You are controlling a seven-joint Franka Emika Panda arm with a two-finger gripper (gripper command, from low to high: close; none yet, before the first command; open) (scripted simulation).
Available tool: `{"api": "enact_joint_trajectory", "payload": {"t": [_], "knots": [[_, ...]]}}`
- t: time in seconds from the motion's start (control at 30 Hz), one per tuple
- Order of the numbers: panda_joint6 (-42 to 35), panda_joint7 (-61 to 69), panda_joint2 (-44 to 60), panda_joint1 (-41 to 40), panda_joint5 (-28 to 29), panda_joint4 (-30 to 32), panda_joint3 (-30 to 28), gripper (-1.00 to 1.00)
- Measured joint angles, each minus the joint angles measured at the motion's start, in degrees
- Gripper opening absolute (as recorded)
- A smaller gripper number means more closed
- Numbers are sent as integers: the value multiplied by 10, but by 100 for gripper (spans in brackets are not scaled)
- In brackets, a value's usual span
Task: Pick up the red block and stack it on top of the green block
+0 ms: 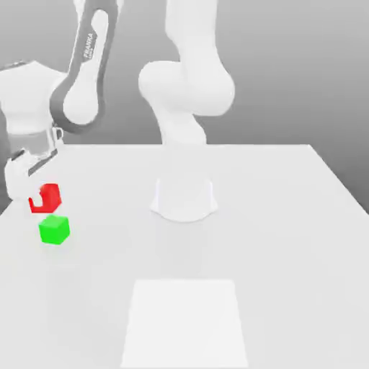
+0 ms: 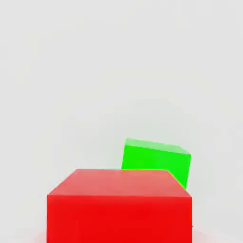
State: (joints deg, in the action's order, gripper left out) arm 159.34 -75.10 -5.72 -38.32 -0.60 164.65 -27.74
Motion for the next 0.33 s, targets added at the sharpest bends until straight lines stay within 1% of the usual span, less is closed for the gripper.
{"api": "enact_joint_trajectory", "payload": {"t": [0.23,0.27,0.33], "knots": [[75,42,74,10,-60,7,1,-100],[84,46,83,8,-66,8,4,100],[84,46,83,8,-66,8,4,100]]}}
